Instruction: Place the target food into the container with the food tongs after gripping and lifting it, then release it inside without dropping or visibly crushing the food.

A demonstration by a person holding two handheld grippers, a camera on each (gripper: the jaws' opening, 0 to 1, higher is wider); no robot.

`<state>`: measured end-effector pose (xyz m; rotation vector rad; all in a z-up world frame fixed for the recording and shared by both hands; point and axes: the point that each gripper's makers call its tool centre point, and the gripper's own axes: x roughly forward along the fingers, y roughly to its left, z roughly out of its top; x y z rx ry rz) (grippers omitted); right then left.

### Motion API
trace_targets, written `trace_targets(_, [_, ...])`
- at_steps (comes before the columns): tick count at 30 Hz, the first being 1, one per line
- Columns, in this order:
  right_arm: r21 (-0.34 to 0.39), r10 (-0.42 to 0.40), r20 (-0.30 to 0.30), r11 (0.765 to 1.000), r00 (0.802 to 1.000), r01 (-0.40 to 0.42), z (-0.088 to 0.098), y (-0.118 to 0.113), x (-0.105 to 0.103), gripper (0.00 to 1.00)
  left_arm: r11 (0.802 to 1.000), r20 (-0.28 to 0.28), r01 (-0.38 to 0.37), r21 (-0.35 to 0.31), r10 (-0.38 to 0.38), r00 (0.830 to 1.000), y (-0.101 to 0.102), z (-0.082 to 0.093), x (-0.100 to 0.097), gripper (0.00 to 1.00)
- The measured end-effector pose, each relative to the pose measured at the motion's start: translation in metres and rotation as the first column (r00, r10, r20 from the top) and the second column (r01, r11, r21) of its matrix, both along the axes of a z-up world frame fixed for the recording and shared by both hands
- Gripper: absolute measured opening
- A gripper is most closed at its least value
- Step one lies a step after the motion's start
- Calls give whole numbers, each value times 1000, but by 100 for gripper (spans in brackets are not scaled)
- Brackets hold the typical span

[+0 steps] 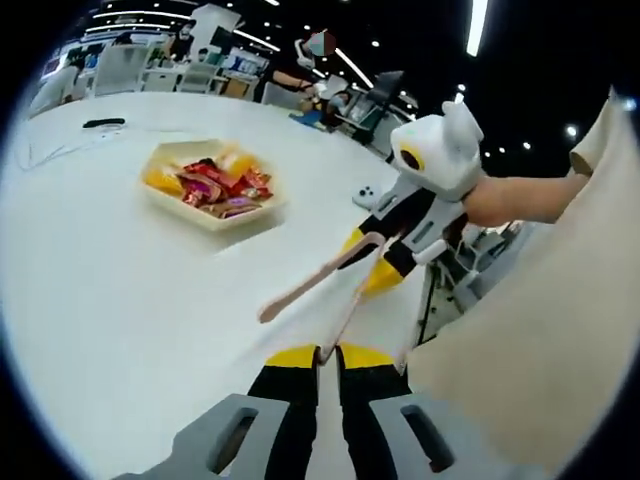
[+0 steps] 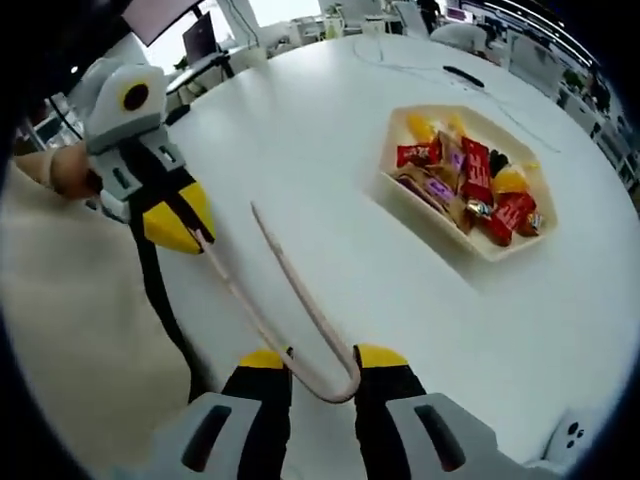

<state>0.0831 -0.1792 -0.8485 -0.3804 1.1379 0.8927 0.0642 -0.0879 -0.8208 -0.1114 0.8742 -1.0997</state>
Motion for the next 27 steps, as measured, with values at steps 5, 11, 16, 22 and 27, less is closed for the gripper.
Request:
trace_targets(5, [-30,-2,-3,1000,1000,2,-4,-3,0,23,1000,6,1,28,-1,1000,0,-5,-1,5])
trace_targets(11, [-40,-31,-26,999,999,30,-7,-5,-1,23,998,8,-19,52,19,1000,0,-10,3,5])
trace_targets(16, [-49,-38,-44,998,998,36,-10,-6,0,23,998,4,-24,60,23,1000,0,-12,5,5])
trace_targets(22, [-73,-33,-53,997,998,29,-12,-5,1,23,997,-1,-34,72,35,999,1,-16,7,6])
trace_targets(27, [-96,-14,-51,995,999,9,-14,-3,2,23,996,-13,-49,71,50,999,3,-20,6,6])
